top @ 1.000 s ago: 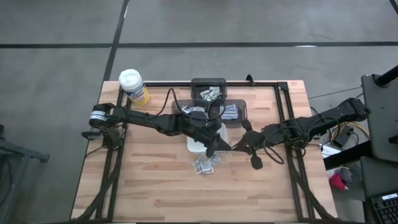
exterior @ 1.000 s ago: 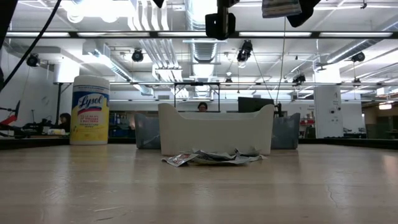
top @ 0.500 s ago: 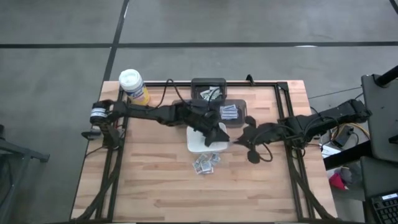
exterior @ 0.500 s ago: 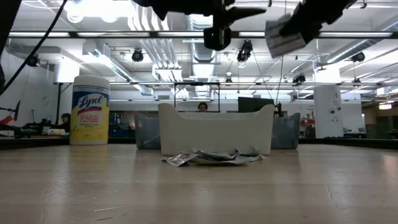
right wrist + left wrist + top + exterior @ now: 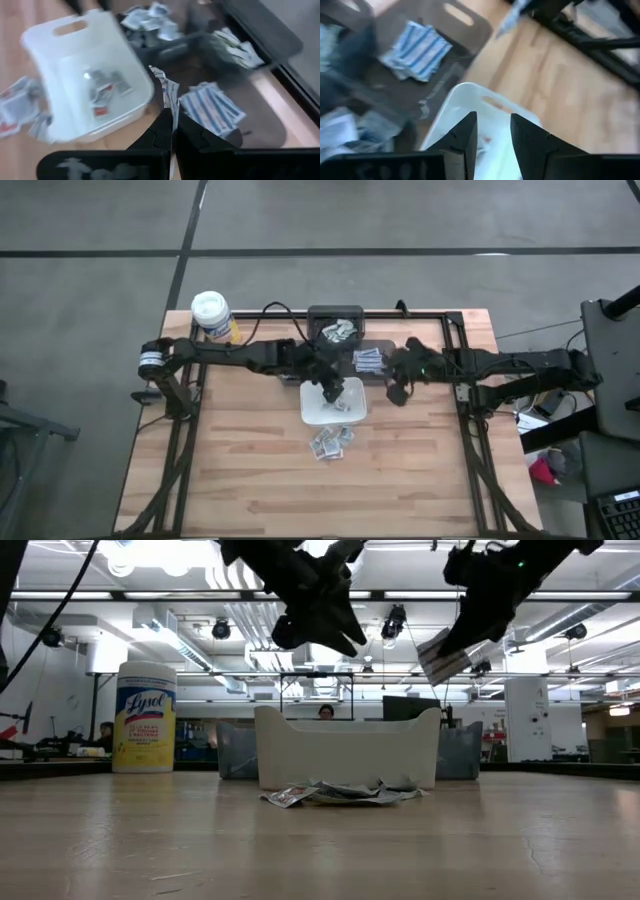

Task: Pick & Place First Aid Supplies
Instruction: Put the blue bandage into the right black bin

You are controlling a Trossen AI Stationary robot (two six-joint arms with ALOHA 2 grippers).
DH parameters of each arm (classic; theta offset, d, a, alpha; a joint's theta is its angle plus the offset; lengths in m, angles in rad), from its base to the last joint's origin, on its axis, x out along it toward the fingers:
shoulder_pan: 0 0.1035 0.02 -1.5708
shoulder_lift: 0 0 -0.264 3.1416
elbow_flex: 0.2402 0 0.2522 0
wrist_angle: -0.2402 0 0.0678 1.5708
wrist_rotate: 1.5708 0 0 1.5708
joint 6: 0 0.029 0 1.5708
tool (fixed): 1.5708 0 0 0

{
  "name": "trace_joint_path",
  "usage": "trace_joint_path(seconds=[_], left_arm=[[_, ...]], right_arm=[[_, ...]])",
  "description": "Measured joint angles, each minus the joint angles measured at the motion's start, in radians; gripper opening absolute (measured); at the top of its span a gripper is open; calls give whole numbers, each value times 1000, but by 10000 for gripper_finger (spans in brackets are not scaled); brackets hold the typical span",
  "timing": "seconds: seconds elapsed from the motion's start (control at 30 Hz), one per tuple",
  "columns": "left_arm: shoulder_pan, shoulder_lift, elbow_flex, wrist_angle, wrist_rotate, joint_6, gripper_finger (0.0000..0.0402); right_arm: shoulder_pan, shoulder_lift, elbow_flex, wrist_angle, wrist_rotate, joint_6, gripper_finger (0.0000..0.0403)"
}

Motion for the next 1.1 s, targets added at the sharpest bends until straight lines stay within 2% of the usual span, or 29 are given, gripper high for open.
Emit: trace_joint_path(seconds=[0.1,0.27,0.4,0.6,0.77,1.1], left_arm=[[-29,-2,0,-15,-82,46,110],[-81,-8,-44,22,-126,115,110],[-110,-48,-152,168,-125,118,108],[-132,-176,-366,393,-124,120,108],[-135,-309,-513,434,-122,123,108],[-135,-601,-741,439,-122,141,108]], right_arm=[[-95,0,0,16,-63,36,8],[-254,36,0,50,-239,80,8],[-337,110,-1,85,-325,97,8],[-394,243,-1,203,-448,159,8],[-415,336,21,237,-481,231,8],[-420,490,146,215,-498,325,8]])
